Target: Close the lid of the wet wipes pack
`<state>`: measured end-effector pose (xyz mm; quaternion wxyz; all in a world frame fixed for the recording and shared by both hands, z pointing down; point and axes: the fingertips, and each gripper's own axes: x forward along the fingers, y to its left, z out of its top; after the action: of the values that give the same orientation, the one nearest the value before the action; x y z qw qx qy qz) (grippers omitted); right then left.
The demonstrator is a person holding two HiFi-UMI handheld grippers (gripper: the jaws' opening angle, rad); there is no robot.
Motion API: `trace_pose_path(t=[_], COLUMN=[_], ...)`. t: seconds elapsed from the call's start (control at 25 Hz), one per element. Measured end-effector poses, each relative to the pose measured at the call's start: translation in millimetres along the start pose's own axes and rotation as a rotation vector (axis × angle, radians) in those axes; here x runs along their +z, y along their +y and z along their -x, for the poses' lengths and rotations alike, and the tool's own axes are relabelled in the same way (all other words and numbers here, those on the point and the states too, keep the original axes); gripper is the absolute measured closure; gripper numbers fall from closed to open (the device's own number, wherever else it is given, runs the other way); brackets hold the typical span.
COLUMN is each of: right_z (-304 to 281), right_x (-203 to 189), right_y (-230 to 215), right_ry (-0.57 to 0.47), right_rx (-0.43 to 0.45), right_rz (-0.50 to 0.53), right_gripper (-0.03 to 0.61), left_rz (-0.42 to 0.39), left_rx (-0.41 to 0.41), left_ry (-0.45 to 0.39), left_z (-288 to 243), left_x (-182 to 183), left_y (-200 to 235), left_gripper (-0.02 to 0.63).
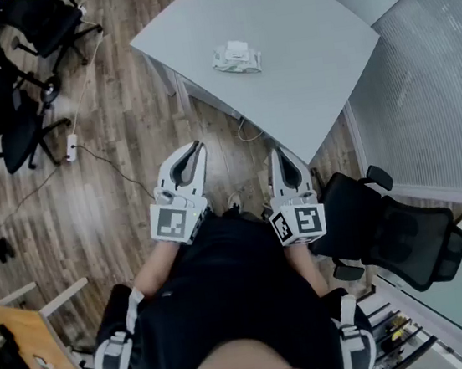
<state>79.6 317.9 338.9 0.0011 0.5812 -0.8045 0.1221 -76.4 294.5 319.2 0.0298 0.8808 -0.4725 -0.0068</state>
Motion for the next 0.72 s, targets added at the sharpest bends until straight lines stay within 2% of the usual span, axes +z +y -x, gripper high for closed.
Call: trace_pose_path(t=[0.48,0.72], right_z=[4.2,12.4], right_x=[-0.7,16.9], right_y=[5.3,19.6], right_ry=[-0.001,-0.068], right_rx=[-0.004,0.006], right_rz=[0.014,0.044], right_gripper=[0.557,0.557], left_rz=[0.015,0.018], left_rx=[-0.009,-0.008], left_ry=[-0.001,-0.007], left_z=[4.8,14.7], left_x=[-1.1,0.3], left_y=[-1.5,0.6], left_gripper=[0.568,0.569])
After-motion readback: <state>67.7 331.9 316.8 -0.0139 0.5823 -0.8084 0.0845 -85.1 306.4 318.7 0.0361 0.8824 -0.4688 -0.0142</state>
